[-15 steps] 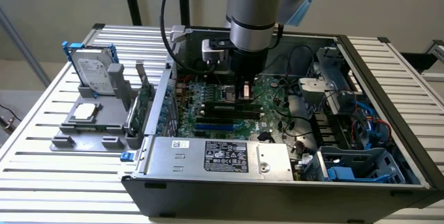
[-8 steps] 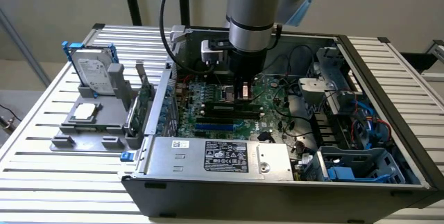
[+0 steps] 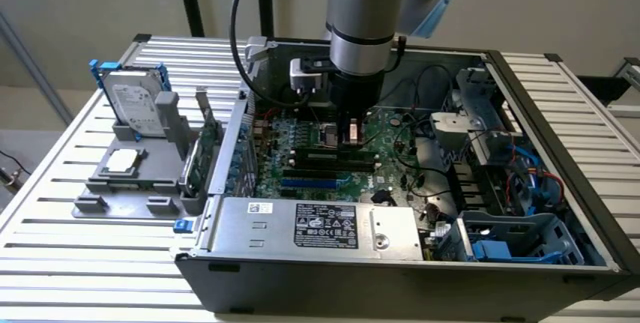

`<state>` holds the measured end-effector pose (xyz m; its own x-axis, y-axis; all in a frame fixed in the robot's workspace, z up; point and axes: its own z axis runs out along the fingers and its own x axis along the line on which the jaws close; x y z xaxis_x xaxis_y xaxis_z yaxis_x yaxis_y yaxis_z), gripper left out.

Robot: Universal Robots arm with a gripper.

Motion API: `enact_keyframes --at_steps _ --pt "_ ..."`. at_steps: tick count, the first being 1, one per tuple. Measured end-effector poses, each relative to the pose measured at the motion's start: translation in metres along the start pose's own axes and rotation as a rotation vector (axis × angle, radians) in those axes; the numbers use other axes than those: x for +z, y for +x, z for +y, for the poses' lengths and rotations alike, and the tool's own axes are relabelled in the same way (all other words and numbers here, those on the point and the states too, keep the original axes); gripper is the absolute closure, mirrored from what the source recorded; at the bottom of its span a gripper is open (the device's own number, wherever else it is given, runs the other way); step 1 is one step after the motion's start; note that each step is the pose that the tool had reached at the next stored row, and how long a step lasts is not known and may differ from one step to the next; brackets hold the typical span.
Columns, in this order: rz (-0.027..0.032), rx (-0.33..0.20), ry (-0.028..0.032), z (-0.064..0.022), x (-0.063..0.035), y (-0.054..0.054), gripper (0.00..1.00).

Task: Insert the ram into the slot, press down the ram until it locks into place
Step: 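Insert the ram into the slot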

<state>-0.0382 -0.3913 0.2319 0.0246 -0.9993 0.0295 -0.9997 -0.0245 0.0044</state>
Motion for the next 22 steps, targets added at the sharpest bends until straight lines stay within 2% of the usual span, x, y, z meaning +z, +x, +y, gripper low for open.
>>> enact_keyframes --at_steps 11,22 --pt "0.0145 0.0 -0.0003 0.0 0.0008 0.0 0.87" --pt "0.0159 0.0 -0.0004 -0.0002 0.003 -0.0014 0.87"
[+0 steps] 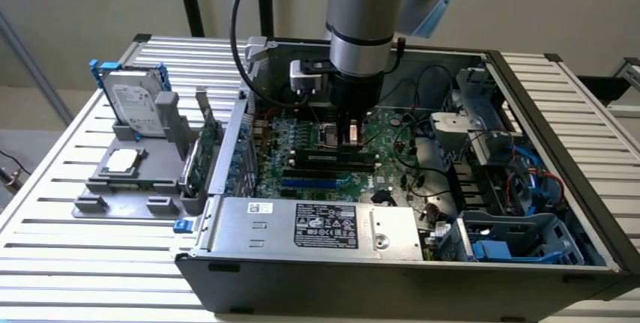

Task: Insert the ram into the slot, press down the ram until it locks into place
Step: 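Insert the ram into the slot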

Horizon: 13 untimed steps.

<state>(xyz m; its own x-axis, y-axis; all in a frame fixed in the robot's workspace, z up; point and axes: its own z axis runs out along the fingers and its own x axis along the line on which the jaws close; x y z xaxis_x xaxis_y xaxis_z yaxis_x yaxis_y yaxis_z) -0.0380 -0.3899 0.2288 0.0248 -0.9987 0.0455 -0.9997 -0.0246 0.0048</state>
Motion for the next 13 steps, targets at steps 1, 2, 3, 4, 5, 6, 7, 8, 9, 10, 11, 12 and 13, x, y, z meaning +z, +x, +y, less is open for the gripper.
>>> enact_keyframes --at_steps 1,2,3,4,5,6,7,8,9,10,11,12,13 --pt "0.0 0.0 0.0001 -0.0002 0.0 0.0 0.87" --pt "0.0 0.0 0.0 -0.0004 0.0001 0.0 0.87" --pt "0.0001 0.0 0.0 -0.0006 0.0001 0.0 0.87" --pt "0.0 0.0 0.0 -0.0007 0.0001 0.0 0.87" --pt "0.0003 -0.001 0.0 -0.0008 0.0006 0.0 0.87" --pt "0.0005 -0.002 0.0001 -0.0008 0.0006 0.0 0.87" --pt "0.0004 -0.002 0.0002 -0.0008 0.0006 0.0 0.87" --pt "0.0003 -0.002 0.0002 -0.0007 0.0006 0.0002 0.87" --pt "0.0003 -0.002 0.0002 -0.0007 0.0006 0.0004 0.87" --pt "0.0004 -0.002 0.0002 -0.0008 0.0006 0.0007 0.87" --pt "0.0005 -0.002 0.0001 -0.0008 0.0006 0.0008 0.87" --pt "0.0004 -0.002 0.0001 -0.0008 0.0006 0.0008 0.87" --pt "0.0005 -0.002 0.0001 -0.0008 0.0006 0.0009 0.87"
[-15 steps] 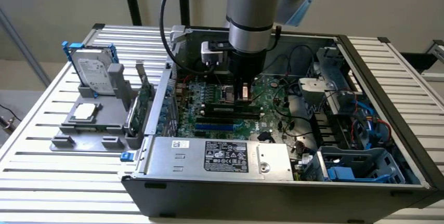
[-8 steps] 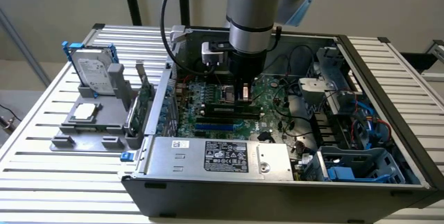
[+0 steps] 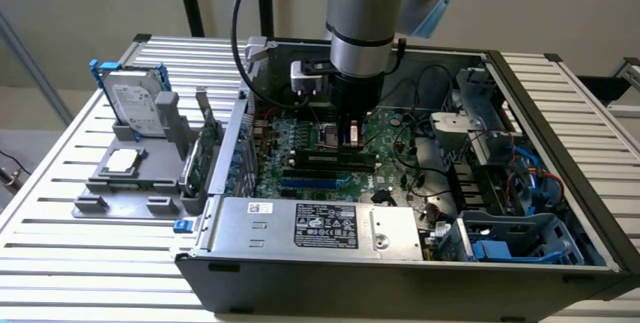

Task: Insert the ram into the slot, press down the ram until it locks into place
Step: 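Insert the ram into the slot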

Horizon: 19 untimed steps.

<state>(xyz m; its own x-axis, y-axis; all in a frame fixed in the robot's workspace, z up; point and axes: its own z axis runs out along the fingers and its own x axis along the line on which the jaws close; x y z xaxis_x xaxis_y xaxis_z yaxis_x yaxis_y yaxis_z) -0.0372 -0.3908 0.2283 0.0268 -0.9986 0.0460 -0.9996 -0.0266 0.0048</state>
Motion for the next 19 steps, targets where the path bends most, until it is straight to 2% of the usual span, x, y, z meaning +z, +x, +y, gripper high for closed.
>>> enact_keyframes --at_steps 19 --pt "0.0 0.0 0.0011 0.0 0.0028 0.0 0.87"
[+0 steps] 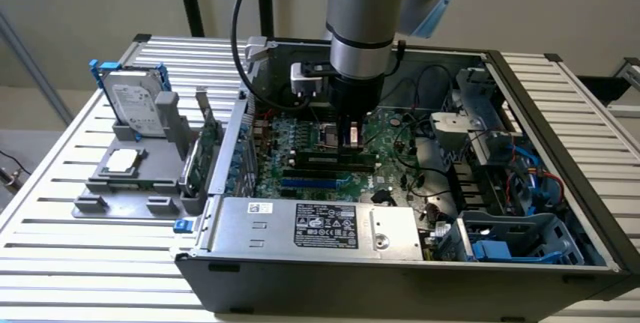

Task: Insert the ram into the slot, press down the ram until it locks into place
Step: 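Insert the ram into the slot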

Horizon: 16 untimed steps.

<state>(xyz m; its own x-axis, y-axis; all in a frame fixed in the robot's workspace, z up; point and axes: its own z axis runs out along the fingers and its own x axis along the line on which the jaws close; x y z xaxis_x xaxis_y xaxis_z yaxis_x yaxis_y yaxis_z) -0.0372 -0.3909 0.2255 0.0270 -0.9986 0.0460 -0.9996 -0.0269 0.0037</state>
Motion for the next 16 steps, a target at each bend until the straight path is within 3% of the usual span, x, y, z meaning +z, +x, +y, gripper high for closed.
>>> enact_keyframes --at_steps 16 --pt "0.0 -0.017 0.0008 0.0001 -0.0008 -0.0001 0.87"
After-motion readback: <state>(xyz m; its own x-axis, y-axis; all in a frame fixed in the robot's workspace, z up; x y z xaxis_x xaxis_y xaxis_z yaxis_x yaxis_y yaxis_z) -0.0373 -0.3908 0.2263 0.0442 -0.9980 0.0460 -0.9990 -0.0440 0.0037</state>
